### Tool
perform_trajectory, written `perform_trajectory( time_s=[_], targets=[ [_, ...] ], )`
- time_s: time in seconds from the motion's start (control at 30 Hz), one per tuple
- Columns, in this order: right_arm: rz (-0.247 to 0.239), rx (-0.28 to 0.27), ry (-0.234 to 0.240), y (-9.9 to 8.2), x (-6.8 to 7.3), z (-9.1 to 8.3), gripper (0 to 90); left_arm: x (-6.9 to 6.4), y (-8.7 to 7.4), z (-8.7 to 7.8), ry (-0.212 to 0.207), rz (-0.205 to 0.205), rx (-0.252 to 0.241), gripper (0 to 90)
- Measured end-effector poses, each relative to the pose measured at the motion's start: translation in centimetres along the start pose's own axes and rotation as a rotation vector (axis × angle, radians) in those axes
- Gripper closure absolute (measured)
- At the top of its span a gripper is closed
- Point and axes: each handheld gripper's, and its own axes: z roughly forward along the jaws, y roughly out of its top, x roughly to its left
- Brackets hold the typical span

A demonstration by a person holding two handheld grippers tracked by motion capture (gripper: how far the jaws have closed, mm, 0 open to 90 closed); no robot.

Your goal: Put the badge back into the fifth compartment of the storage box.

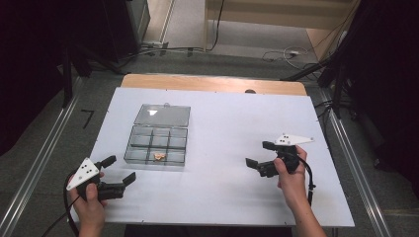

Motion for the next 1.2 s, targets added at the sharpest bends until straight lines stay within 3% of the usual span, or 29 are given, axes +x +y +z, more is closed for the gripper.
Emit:
perform_trajectory(
  time_s=[1.2],
  targets=[
    [0.091, -0.042, -0.141, -7.0, -5.3, -7.0, 0.0, 0.0, 0.0, 0.0, 0.000, 0.002, 0.004, 2.9]
  ],
)
